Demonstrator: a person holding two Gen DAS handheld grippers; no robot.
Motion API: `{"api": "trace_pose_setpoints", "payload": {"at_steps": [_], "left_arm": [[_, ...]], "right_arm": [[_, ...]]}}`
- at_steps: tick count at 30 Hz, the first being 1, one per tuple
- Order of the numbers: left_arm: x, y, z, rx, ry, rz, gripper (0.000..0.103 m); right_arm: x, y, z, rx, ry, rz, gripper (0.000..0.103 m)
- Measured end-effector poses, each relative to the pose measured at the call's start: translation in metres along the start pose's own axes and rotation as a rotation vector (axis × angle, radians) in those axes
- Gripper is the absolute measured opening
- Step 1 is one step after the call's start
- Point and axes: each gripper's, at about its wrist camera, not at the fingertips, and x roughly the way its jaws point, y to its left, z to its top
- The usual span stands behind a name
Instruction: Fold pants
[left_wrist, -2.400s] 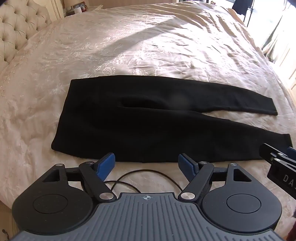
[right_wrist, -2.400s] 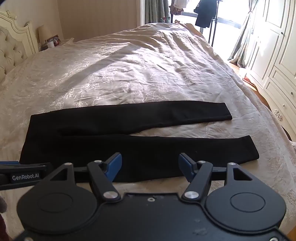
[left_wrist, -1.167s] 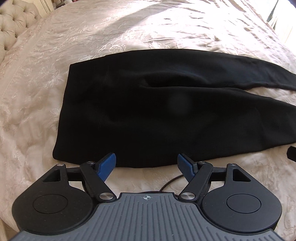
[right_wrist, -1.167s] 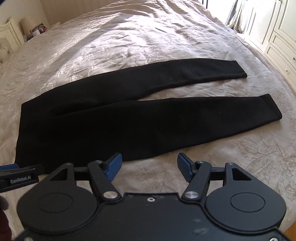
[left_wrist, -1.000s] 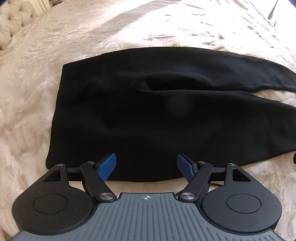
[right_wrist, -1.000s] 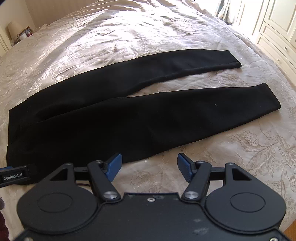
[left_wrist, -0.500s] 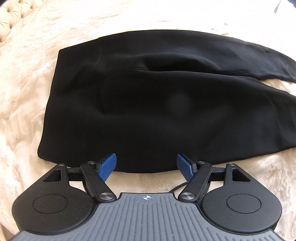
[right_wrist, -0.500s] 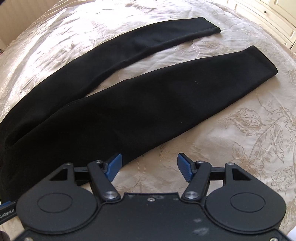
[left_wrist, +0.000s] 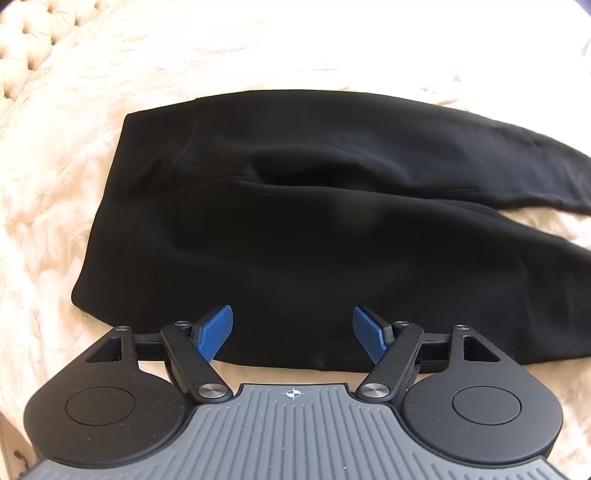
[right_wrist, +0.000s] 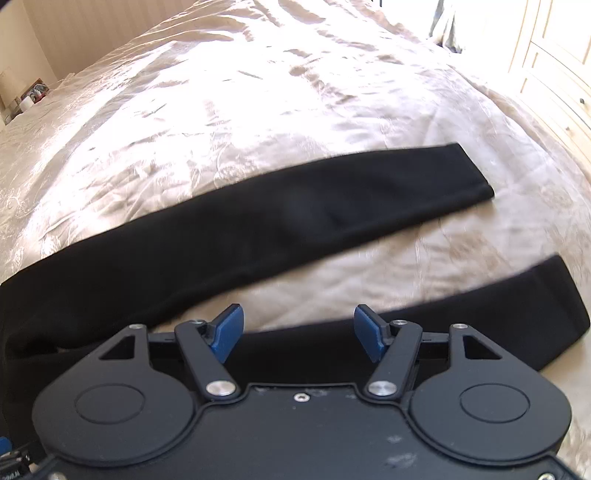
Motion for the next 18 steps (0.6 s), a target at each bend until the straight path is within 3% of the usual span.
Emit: {"api": "trace_pose_setpoints", "payload": {"at_steps": [5,9,14,18], "left_arm": [[-0.006,-0.009,0.013,-0.032,0.007,0.014,0.071],[-0.011,-0.011,0.019,-0.059,0.005,0.045,0.071],[-0.014,-0.007,0.026,-0.115,0.017,0.085,0.071],[-0.011,-0.006,0.028,-0.134,0.031,0.108,0.071]], "right_arm": [[0.039,-0.001,0.071,-0.102,0.001,0.07,0.067],[0.073,0.018,0.113,-0.365,0.002,0.152,0.068],[0.112,0.054,0.131,-0.668,0.043,0.223,0.068],[0.144,0.068,0.133,-0.804,0.066,0.271,0.068]]}}
